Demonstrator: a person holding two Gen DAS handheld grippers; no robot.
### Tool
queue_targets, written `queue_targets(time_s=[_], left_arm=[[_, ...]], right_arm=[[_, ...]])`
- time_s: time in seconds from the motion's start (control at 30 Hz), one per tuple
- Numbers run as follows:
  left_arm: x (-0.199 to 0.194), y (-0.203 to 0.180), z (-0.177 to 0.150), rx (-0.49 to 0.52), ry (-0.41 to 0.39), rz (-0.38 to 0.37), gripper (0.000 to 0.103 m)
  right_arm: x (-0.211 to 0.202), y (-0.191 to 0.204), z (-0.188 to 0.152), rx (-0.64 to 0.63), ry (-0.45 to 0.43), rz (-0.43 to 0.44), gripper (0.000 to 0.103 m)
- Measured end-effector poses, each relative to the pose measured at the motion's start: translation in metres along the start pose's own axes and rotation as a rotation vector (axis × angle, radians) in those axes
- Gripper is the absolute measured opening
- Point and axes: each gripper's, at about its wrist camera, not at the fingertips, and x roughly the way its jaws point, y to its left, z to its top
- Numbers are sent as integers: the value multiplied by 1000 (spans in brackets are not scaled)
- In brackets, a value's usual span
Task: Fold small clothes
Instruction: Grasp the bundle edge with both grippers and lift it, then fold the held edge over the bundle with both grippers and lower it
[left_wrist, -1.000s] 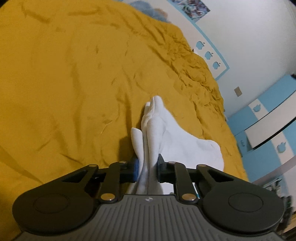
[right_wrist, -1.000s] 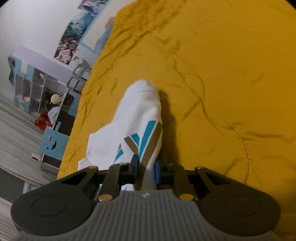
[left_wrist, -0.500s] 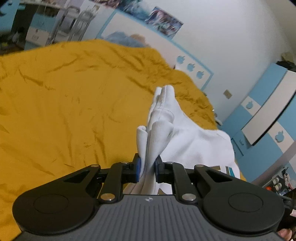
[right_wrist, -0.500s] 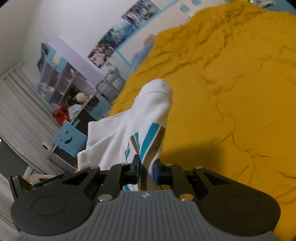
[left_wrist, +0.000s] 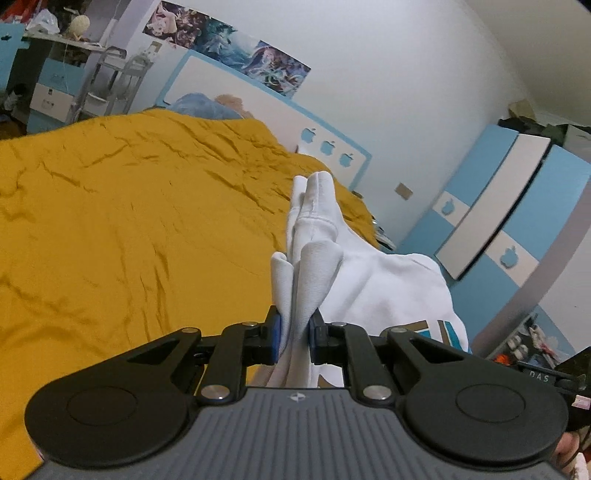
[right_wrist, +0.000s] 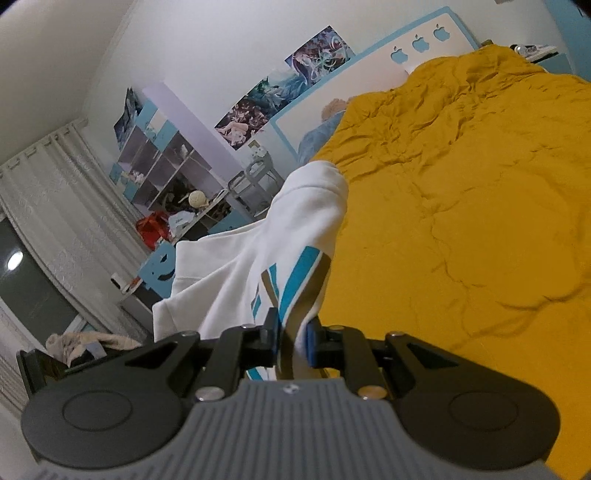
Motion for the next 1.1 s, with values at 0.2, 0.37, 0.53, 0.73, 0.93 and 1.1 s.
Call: queue_targets(time_s=[0.2,0.37,0.53,0.73,0.93,1.1], left_arm=[[-7,-11,-28,-9,45,-43,15],[9,-1,-42,-32,111,-30,15],[30,18,-52,-56,178,9,15],[54,35,-59,-76,233,38,15],[81,57,-68,-96,292,76,15],[96,77,-79,-114,339,109,15]], right_arm=[[-58,-14,-32,19,5,-6,9],[-73,-40,-51,89,32,-36,9],[-49,-63,-65,147,92,-84,9],[-20,-81,-69,167,126,-140,9],[14,-95,-68,165,171,-197,9],[36,-114,-72,190,205,-232,9]])
